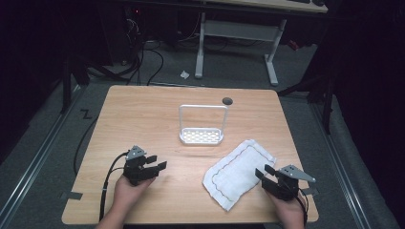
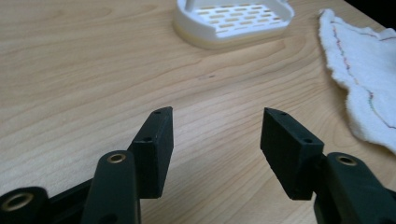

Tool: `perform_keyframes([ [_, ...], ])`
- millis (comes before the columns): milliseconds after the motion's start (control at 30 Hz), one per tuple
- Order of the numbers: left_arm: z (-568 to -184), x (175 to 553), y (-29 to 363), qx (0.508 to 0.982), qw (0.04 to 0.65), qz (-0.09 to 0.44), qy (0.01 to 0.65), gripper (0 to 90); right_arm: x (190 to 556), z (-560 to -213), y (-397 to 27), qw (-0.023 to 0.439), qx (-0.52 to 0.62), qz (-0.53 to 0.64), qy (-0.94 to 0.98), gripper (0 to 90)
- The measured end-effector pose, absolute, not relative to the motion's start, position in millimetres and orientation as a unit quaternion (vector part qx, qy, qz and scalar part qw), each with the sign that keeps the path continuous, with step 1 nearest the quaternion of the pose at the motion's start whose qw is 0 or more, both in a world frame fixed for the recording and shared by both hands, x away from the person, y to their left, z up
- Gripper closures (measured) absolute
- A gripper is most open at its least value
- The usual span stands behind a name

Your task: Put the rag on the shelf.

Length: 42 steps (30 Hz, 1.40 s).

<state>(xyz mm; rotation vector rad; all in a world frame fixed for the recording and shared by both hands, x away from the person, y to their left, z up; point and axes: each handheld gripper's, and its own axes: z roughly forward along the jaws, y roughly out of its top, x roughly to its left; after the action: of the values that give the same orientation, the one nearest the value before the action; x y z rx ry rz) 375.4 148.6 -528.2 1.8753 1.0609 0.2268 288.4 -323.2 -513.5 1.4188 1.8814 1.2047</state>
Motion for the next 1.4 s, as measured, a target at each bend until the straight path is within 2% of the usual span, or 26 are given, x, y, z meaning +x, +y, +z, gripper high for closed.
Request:
perform_keyframes([
  [200,-530,376,134,0.778,0.461,0.088,0.418,43.7,286,-521,-328,0.25,0.523,0.428,0.693,52.6],
  [267,-530,376,132,0.78,0.462,0.085,0.413,49.7,286,-523,-330,0.246,0.525,0.422,0.697,54.0],
  [333,-528,374,127,0.782,0.465,0.091,0.406,50.4,286,-524,-331,0.247,0.525,0.42,0.698,54.8],
  [433,-528,369,111,0.79,0.473,0.081,0.381,62.8,284,-524,-338,0.25,0.527,0.419,0.696,59.3],
  [500,-528,368,106,0.797,0.471,0.075,0.37,76.4,283,-524,-341,0.249,0.53,0.422,0.692,61.3],
  [533,-527,367,100,0.804,0.467,0.075,0.36,76.4,283,-524,-341,0.249,0.53,0.422,0.692,61.3],
  [600,-524,366,80,0.81,0.472,0.06,0.342,86.9,284,-524,-344,0.248,0.531,0.425,0.69,63.9],
  [667,-524,366,71,0.811,0.475,0.059,0.336,89.4,286,-524,-346,0.238,0.532,0.429,0.69,65.0],
  [833,-523,365,14,0.829,0.476,0.05,0.29,89.9,287,-527,-347,0.225,0.534,0.431,0.692,66.6],
  [933,-524,365,2,0.835,0.469,0.047,0.283,90.0,286,-527,-346,0.226,0.531,0.431,0.694,67.0],
  [1000,-529,366,-8,0.852,0.443,0.048,0.274,90.0,286,-527,-346,0.227,0.531,0.431,0.693,67.0],
  [1167,-535,363,-5,0.867,0.419,0.055,0.263,90.0,285,-526,-346,0.227,0.53,0.432,0.693,67.0],
  [1400,-535,348,24,0.873,0.411,0.046,0.259,90.0,284,-527,-340,0.222,0.523,0.431,0.701,67.1],
])
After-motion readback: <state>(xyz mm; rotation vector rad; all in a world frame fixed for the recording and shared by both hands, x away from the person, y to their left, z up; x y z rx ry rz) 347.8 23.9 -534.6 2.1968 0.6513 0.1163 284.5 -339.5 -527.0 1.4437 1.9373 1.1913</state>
